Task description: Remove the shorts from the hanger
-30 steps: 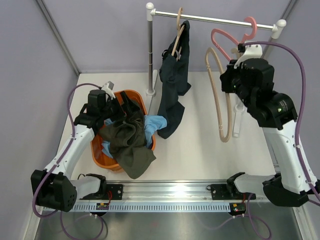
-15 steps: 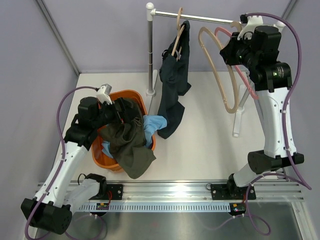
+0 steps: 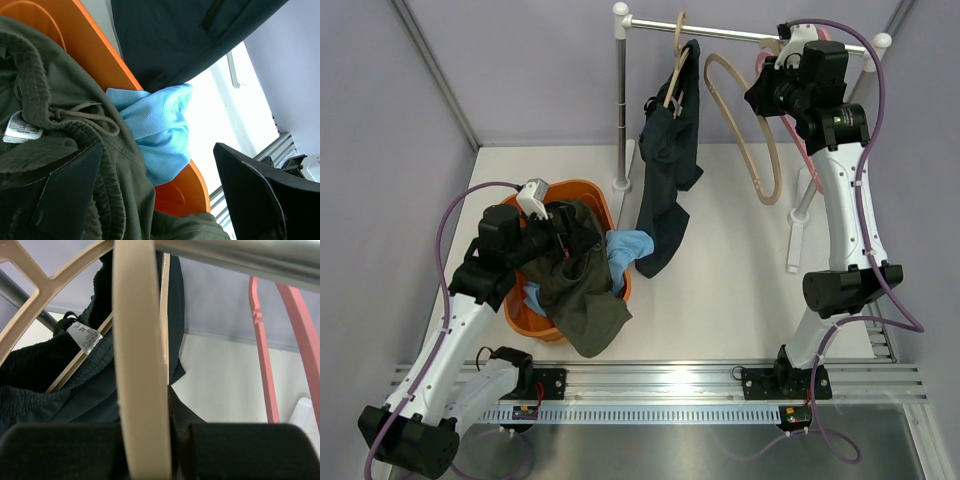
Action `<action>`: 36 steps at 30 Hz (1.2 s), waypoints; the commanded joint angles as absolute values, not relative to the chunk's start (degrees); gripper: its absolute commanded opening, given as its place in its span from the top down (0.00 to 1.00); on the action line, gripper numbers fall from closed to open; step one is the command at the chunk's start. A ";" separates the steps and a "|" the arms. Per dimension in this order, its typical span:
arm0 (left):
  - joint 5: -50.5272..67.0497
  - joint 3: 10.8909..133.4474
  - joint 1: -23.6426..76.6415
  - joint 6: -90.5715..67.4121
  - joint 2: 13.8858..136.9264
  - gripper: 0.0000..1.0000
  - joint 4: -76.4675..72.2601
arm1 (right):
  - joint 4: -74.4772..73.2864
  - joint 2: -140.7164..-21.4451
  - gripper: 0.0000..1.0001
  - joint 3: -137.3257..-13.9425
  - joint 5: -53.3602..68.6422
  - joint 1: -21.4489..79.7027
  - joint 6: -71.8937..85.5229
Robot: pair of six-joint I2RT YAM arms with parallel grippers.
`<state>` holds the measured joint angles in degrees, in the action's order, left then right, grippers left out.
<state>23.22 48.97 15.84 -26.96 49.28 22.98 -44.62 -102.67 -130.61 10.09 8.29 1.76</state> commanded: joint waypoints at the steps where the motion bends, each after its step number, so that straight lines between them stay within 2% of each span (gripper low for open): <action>1: 24.35 48.43 16.26 -26.19 48.43 0.01 20.30 | -38.33 -102.22 1.00 -132.81 8.44 7.73 2.37; 9: 25.05 48.08 16.79 -26.45 48.69 0.01 20.04 | -31.47 -96.24 1.00 -126.04 7.56 7.73 4.57; 16: 25.40 47.90 17.31 -26.28 48.69 0.01 19.86 | -37.00 -102.56 1.00 -135.52 5.10 7.73 4.48; 25: 25.22 47.72 17.49 -26.10 48.69 0.01 20.04 | -37.88 -107.40 1.00 -139.57 5.18 7.73 5.80; 36: 25.05 47.64 18.02 -26.02 48.78 0.01 19.95 | -35.86 -106.09 0.94 -133.16 6.59 7.73 8.44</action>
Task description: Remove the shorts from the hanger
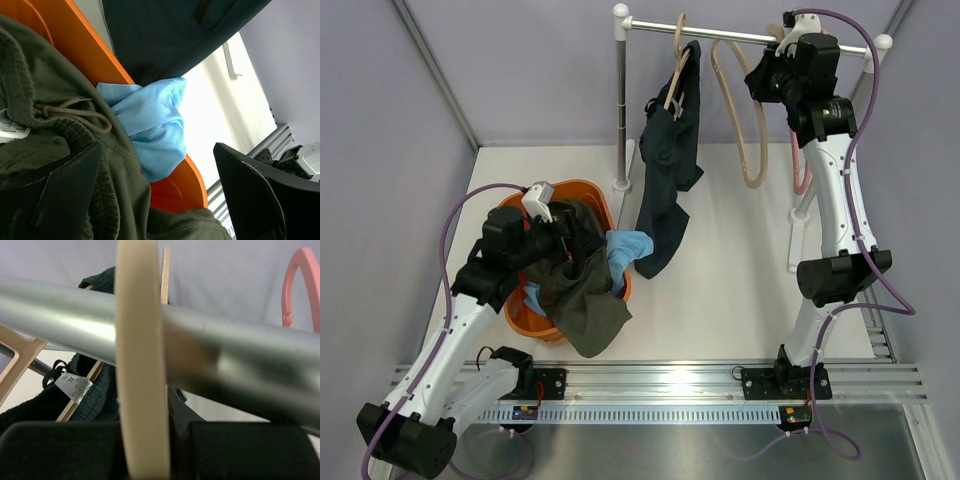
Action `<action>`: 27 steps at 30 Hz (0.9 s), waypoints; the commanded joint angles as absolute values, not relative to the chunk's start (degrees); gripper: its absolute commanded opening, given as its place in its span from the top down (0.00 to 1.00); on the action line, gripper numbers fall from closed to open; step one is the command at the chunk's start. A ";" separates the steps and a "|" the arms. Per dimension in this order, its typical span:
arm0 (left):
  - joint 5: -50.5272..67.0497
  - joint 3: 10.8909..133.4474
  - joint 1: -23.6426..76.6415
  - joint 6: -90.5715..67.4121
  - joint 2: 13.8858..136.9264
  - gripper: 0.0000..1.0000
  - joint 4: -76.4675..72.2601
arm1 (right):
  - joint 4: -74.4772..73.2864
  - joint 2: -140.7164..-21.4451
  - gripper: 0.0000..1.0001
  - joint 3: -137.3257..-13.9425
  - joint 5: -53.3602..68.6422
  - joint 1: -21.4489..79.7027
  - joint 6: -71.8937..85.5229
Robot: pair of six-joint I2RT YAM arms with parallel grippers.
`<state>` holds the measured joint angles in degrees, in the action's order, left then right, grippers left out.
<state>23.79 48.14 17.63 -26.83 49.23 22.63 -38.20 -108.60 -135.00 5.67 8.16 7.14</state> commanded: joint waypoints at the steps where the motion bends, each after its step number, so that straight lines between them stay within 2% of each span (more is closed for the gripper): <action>1: 25.14 47.64 18.02 -26.10 48.78 0.01 19.95 | -35.34 -105.56 0.92 -131.68 6.42 7.73 8.44; 11: 25.58 47.46 18.11 -26.46 49.04 0.01 19.42 | -35.60 -100.46 0.66 -128.41 6.68 7.73 9.84; 19: 25.75 47.29 18.37 -26.54 48.78 0.01 19.34 | -33.31 -92.29 0.59 -120.86 6.07 7.82 12.65; 27: 25.49 47.20 18.72 -26.89 48.60 0.01 19.16 | -30.24 -82.80 0.58 -113.82 4.84 11.42 13.80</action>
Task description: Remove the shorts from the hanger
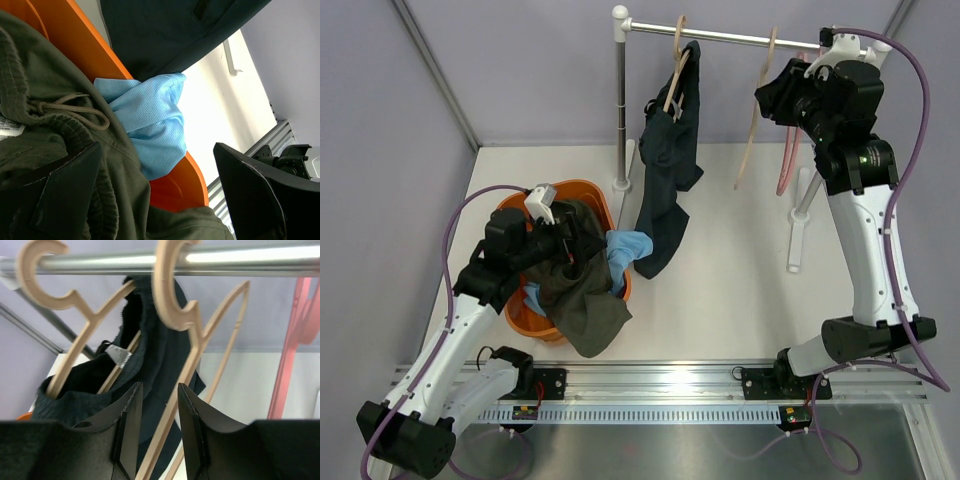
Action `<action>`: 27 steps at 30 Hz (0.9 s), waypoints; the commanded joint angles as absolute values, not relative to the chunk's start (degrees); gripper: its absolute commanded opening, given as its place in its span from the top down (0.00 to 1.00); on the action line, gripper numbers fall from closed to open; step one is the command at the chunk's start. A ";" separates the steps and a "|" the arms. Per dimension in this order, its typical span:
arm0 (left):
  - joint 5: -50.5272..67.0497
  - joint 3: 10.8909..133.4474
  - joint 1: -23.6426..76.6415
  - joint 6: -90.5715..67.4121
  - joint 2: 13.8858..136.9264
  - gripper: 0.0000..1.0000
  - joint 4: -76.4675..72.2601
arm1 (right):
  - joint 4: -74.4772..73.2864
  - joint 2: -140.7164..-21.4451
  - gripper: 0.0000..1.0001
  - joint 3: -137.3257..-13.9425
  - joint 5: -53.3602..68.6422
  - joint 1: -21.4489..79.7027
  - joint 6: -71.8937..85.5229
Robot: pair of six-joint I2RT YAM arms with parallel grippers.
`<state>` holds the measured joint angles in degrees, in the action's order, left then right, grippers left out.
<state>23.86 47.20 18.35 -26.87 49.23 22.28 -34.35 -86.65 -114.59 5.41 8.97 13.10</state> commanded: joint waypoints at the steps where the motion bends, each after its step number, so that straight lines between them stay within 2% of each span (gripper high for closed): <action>1: 25.49 47.20 18.72 -26.89 48.52 0.01 19.25 | -30.50 -82.53 0.57 -114.25 3.35 14.04 13.28; 9: 25.49 47.20 18.81 -27.07 48.78 0.01 19.07 | -36.12 -90.34 0.55 -127.16 -7.46 27.77 12.30; 15: 24.96 47.20 18.90 -27.07 48.95 0.01 19.16 | -34.20 -99.57 0.53 -133.24 -9.67 31.02 13.71; 19: 24.70 47.20 18.90 -26.98 49.04 0.01 19.42 | -31.03 -105.02 0.44 -136.66 -12.12 31.46 14.94; 24: 24.17 47.20 18.90 -26.89 49.04 0.01 19.60 | -26.29 -110.56 0.37 -138.69 -16.59 31.55 15.20; 27: 24.17 47.20 18.90 -26.98 49.22 0.01 19.78 | -24.53 -112.85 0.36 -139.39 -19.85 31.46 14.94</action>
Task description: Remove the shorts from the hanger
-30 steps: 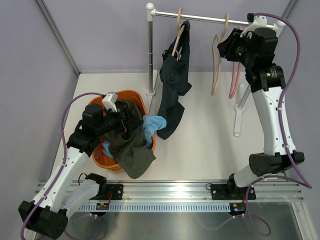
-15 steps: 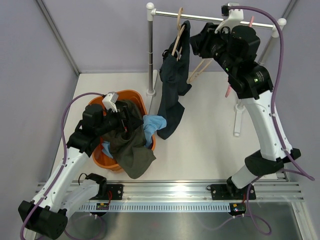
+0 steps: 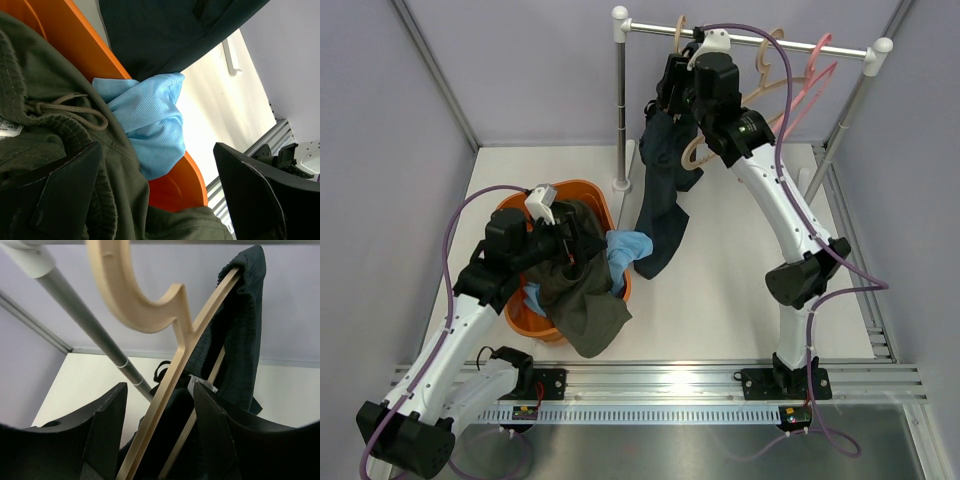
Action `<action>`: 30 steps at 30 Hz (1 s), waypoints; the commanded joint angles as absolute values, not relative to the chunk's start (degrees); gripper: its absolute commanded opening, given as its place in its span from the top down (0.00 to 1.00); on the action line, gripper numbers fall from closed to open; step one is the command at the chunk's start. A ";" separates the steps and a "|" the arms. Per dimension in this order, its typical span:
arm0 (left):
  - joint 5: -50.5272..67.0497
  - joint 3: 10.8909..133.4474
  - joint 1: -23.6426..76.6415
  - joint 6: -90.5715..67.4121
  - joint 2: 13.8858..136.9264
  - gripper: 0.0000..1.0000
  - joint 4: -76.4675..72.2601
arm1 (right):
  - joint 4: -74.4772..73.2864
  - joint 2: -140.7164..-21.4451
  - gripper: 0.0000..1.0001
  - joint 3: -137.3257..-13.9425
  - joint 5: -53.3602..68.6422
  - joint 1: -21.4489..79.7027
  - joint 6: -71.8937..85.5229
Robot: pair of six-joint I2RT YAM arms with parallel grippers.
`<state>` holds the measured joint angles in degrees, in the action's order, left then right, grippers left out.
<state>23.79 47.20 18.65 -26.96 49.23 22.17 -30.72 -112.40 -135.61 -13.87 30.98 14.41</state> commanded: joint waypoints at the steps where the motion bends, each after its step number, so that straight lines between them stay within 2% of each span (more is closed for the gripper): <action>1: 24.17 47.20 18.90 -26.98 49.31 0.01 19.86 | -24.17 -113.90 0.35 -139.57 -20.30 31.46 14.94; 10: 23.99 47.20 19.51 -26.63 49.40 0.01 20.04 | -21.36 -118.65 0.33 -141.42 -26.01 31.55 13.45; 14: 24.08 47.28 19.60 -26.54 49.40 0.01 20.13 | -21.36 -119.44 0.35 -142.29 -27.59 31.55 12.39; 17: 24.17 47.20 19.60 -26.54 49.39 0.01 20.04 | -20.83 -119.71 0.40 -142.38 -28.04 31.46 11.69; 24: 24.26 47.20 19.86 -26.37 49.39 0.01 19.95 | -19.87 -119.97 0.56 -142.82 -28.74 31.46 9.41; 27: 24.17 47.20 20.21 -26.28 49.48 0.01 20.04 | -19.69 -120.06 0.74 -143.09 -28.65 31.46 7.39; 28: 24.17 47.20 20.21 -26.37 49.57 0.01 19.95 | -20.04 -120.06 0.86 -143.17 -28.74 31.38 6.95; 30: 24.17 47.28 20.30 -26.28 49.48 0.01 20.04 | -20.30 -120.06 0.94 -143.26 -28.65 31.46 5.98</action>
